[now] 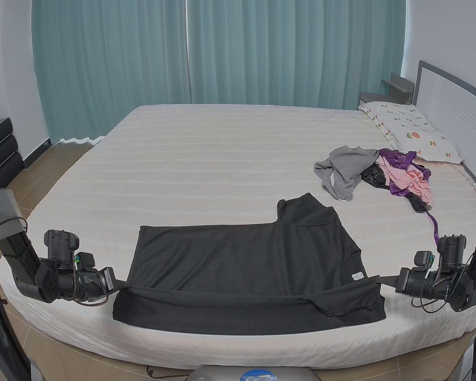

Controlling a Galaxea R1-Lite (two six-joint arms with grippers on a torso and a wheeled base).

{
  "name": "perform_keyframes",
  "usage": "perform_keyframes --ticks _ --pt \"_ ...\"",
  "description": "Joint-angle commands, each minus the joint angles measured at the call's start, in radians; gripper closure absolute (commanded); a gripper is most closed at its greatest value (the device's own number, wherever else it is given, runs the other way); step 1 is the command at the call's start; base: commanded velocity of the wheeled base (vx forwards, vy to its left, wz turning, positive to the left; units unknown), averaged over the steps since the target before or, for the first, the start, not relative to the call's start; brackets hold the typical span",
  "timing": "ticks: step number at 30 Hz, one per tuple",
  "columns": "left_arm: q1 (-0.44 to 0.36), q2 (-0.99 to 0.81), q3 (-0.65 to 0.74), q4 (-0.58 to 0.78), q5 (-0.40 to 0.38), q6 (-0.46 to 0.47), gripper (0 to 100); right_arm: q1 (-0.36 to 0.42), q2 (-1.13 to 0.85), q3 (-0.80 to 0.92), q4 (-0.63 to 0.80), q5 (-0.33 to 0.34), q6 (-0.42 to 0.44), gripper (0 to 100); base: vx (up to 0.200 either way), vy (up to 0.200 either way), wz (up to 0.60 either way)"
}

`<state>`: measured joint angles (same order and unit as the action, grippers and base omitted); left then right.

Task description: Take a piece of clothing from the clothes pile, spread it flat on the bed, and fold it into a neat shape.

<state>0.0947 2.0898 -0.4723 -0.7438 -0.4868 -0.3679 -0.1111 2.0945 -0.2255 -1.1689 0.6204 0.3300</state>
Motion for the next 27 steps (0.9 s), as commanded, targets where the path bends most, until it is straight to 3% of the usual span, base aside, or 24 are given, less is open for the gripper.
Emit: perform_keyframes --ticks 1,8,20,21,22,23,27 --pt "-0.012 0.064 -0.035 -0.002 0.013 0.0 100 0.022 0.079 -0.043 0.0 -0.015 0.0 100 0.0 0.0 0.0" --pt "-0.038 0.113 -0.088 -0.003 0.077 -0.002 100 0.031 0.124 -0.101 0.005 -0.028 0.001 100 0.0 0.0 0.0" --pt "-0.052 0.134 -0.101 -0.002 0.082 -0.002 100 0.031 0.159 -0.163 0.071 -0.042 0.001 100 0.0 0.0 0.0" --pt "-0.052 0.134 -0.101 -0.002 0.085 -0.002 0 0.031 0.164 -0.164 0.071 -0.042 0.001 100 0.0 0.0 0.0" --pt "-0.052 0.134 -0.101 -0.002 0.088 -0.002 0 0.033 0.168 -0.167 0.071 -0.042 0.001 100 0.0 0.0 0.0" --pt "-0.052 0.134 -0.101 -0.002 0.088 -0.002 0 0.033 0.168 -0.167 0.071 -0.042 0.001 0 0.0 0.0 0.0" --pt "-0.055 0.134 -0.101 -0.002 0.093 -0.003 0 0.031 0.17 -0.175 0.069 -0.041 0.003 0 0.0 0.0 0.0"
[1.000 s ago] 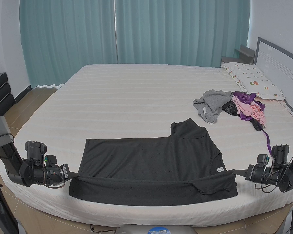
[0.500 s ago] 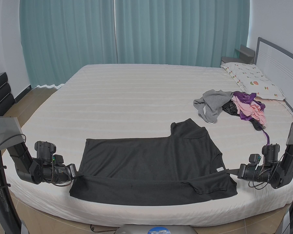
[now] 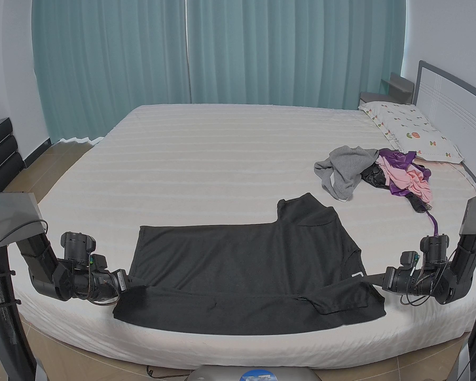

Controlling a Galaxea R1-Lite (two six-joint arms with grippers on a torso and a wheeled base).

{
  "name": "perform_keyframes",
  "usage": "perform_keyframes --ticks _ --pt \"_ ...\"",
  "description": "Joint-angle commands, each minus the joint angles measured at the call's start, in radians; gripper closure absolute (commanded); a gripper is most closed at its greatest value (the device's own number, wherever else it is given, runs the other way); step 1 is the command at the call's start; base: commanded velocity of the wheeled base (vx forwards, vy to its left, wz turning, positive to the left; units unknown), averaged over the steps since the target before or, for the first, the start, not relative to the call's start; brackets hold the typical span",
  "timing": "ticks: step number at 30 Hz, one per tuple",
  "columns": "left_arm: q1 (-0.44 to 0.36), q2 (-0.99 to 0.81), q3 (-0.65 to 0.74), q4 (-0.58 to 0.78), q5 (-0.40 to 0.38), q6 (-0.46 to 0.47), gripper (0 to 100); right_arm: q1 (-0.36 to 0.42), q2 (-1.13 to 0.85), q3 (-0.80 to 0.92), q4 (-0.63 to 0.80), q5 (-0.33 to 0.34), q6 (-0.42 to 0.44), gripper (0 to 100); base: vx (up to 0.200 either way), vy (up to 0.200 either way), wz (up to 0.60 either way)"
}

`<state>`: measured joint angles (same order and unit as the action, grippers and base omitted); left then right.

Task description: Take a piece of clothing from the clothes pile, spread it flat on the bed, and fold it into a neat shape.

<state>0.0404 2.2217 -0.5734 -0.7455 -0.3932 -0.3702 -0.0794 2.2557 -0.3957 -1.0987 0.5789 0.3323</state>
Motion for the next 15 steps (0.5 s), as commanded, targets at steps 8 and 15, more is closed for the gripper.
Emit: perform_keyframes --ticks 8,15 --pt "0.01 -0.014 -0.002 -0.003 -0.001 -0.076 0 0.001 -0.048 0.018 -0.016 0.012 0.088 0 0.0 0.0 0.0" --pt "0.05 -0.07 0.003 -0.005 -0.006 -0.104 0 0.004 -0.042 0.025 -0.05 0.016 0.231 0 0.0 0.0 0.0"
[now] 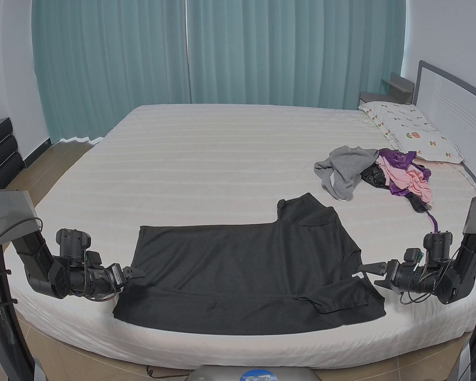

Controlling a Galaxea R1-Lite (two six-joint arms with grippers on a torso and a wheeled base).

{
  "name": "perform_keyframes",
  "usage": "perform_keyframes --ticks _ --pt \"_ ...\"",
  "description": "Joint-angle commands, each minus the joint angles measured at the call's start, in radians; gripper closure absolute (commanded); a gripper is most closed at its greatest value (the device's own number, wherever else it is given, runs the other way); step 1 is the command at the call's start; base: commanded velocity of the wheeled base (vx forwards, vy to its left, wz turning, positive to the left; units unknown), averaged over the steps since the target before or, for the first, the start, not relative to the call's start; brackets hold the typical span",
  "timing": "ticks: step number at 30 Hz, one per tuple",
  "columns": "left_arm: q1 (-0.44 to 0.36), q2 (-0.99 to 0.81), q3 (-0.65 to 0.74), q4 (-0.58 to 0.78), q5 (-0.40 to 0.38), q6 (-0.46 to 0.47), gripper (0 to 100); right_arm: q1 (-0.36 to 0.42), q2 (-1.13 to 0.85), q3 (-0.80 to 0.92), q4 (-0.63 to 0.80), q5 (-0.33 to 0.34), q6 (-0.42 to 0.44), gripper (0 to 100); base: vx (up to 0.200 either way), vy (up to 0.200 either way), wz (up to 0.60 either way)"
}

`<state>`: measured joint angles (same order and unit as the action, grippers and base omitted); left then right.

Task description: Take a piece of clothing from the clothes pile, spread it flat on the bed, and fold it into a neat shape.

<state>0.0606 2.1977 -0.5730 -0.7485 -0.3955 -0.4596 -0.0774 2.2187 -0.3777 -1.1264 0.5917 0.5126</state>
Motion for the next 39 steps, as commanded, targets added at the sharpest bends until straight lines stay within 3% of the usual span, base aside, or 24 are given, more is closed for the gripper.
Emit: perform_keyframes --ticks 1,9,14,32,39 --pt "0.036 -0.049 0.005 -0.002 -0.005 -0.017 0 0.004 -0.002 0.006 -0.033 0.002 0.069 0 0.0 0.0 0.0" --pt "0.053 -0.041 0.013 -0.005 -0.009 -0.024 0 0.005 0.012 0.022 -0.122 0.002 0.219 0 0.0 0.0 0.0" --pt "0.05 -0.042 0.013 -0.008 -0.008 -0.068 0 0.005 0.03 0.049 -0.178 0.002 0.224 0 0.0 0.12 0.0" --pt "0.038 -0.053 0.027 -0.008 0.0 -0.07 0 0.011 0.03 0.062 -0.208 -0.001 0.224 0 0.0 0.0 0.0" --pt "0.007 -0.104 0.033 -0.006 0.001 -0.102 0 0.019 0.033 0.063 -0.227 -0.009 0.218 0 0.171 0.0 0.0"
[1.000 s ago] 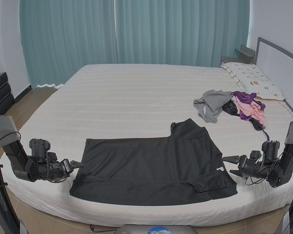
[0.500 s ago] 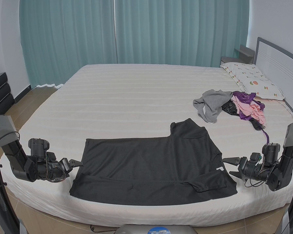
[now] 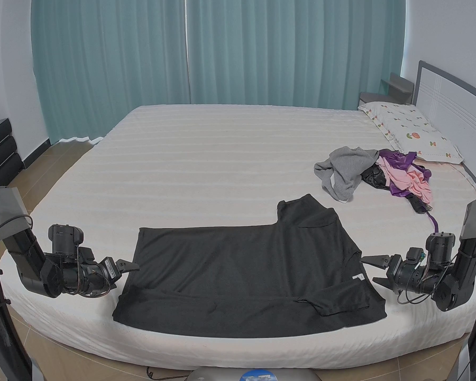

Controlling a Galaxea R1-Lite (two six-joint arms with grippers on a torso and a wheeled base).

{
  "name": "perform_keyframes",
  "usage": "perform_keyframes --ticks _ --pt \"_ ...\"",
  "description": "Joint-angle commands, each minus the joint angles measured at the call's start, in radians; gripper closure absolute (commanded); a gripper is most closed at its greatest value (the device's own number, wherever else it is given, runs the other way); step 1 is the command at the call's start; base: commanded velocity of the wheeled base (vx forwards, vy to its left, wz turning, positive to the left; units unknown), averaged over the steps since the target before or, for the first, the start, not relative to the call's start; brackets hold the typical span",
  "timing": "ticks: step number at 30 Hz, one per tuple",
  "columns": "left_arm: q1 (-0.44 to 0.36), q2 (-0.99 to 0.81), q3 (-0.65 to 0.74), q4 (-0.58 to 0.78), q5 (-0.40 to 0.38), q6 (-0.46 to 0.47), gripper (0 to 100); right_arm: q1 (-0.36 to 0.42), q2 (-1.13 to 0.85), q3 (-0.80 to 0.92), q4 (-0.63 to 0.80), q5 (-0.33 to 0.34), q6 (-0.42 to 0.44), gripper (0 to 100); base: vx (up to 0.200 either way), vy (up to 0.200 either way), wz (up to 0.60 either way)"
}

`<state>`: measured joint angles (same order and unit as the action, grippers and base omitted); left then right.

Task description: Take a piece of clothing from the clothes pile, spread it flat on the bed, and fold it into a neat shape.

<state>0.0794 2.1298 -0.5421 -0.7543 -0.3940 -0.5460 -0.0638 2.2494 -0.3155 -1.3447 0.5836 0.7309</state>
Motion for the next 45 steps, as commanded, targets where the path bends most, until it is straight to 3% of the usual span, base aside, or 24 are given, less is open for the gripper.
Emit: perform_keyframes --ticks 1,13,14,19,25,33,45 --pt "-0.013 -0.044 -0.004 0.0 0.0 -0.026 0 0.006 0.003 0.003 -0.013 -0.001 -0.001 0 0.0 0.0 0.0" --pt "-0.033 -0.031 -0.079 0.001 0.006 -0.065 0 0.007 0.004 0.003 -0.016 -0.001 -0.001 0 0.0 0.0 0.0" --pt "-0.049 0.015 -0.154 0.007 0.018 -0.114 0 0.016 0.013 0.003 -0.017 -0.001 0.001 0 0.0 0.0 0.0" --pt "-0.059 0.113 -0.294 0.012 0.089 -0.121 0 0.019 0.019 0.004 -0.017 -0.001 0.001 0 0.0 0.0 0.0" --pt "-0.061 0.213 -0.449 0.038 0.095 -0.124 0 0.018 0.033 0.003 -0.017 -0.001 0.001 0 0.0 0.0 0.0" --pt "-0.061 0.349 -0.756 0.197 0.093 -0.12 0 0.019 0.058 0.001 -0.017 -0.001 0.001 0 0.0 0.0 0.0" --pt "-0.072 0.423 -0.822 0.187 0.147 -0.108 0 0.021 0.061 0.004 -0.017 -0.001 0.001 0 0.0 0.0 0.0"
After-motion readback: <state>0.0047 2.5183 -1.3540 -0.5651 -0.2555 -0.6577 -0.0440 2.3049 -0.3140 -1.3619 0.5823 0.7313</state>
